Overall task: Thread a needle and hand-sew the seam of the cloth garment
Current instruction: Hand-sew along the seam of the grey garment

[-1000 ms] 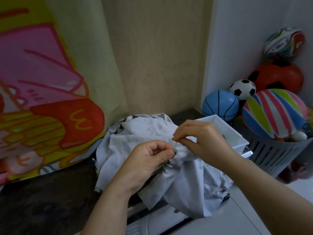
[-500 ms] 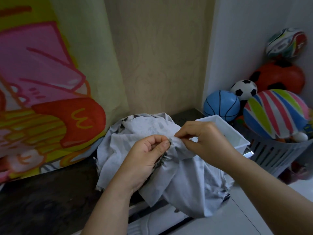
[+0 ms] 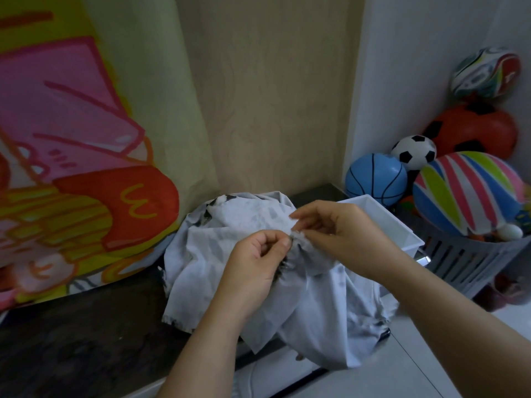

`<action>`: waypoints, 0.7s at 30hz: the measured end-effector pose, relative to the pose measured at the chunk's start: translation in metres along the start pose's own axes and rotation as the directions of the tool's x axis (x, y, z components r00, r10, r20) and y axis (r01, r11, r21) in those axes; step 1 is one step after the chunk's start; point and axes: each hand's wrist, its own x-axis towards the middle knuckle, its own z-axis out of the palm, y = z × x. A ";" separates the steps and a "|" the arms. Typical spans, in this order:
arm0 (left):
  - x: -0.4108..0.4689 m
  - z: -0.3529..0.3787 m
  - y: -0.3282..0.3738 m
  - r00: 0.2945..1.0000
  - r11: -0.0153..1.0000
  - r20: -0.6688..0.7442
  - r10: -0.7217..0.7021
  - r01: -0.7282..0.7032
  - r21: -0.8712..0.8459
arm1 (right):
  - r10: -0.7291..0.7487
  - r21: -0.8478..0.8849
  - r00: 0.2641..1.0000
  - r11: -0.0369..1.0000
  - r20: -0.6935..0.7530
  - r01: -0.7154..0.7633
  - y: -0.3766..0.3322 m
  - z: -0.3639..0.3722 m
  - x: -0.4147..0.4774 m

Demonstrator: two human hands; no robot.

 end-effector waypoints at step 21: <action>0.004 0.007 -0.005 0.982 0.979 -0.118 -0.150 0.131 -0.155 | -0.356 -0.298 0.922 0.906 -0.153 0.301 0.012 0.024 0.007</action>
